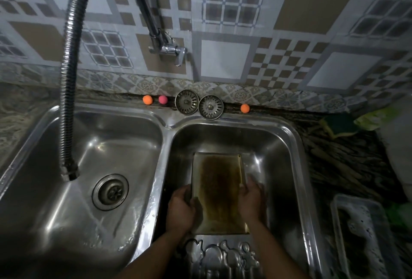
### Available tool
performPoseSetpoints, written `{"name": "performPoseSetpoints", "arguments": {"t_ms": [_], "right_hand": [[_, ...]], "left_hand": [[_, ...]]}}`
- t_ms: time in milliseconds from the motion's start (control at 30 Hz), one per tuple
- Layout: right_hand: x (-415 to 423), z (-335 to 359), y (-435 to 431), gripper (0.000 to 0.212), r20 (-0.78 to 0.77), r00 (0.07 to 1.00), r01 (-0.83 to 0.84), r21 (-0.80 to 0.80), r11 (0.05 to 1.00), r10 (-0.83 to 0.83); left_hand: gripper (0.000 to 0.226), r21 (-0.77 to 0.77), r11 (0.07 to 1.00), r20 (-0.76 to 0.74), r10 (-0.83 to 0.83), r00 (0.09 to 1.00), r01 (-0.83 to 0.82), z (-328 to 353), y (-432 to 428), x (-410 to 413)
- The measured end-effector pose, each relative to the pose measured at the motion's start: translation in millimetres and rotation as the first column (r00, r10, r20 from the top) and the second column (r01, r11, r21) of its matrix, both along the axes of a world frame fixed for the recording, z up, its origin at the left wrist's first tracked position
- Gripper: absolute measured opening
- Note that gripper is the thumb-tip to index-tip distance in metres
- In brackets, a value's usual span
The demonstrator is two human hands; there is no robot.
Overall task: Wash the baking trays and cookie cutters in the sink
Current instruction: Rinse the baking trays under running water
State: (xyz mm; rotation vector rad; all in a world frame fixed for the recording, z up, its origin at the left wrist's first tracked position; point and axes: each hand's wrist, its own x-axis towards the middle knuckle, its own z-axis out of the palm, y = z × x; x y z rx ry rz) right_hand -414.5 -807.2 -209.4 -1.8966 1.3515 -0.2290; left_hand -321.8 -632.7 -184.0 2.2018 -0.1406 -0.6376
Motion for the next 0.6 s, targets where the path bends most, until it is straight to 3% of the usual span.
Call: {"name": "performPoseSetpoints", "arguments": {"t_ms": [167,300,500,600], "right_hand": [[52,54,-17,0.037,0.12,0.98,-0.155,-0.045,0.987,0.159],[108,116,-10,0.036,0.251,0.919,-0.273,-0.147,0.951,0.303],[166,223,8,0.032,0.331,0.849,-0.296,-0.349,0.889,0.412],[182,256,17,0.034,0.342,0.828,-0.28,-0.435,0.856,0.445]], "left_hand": [[0.051,-0.07,0.995,0.151,-0.056,0.987,0.067,44,-1,14],[0.05,-0.185,0.968,0.401,-0.086,0.912,0.172,106,17,21],[0.036,-0.247,0.92,0.767,-0.005,0.642,0.303,213,63,34],[0.03,-0.202,0.944,0.889,0.066,0.453,0.259,244,95,41]]}}
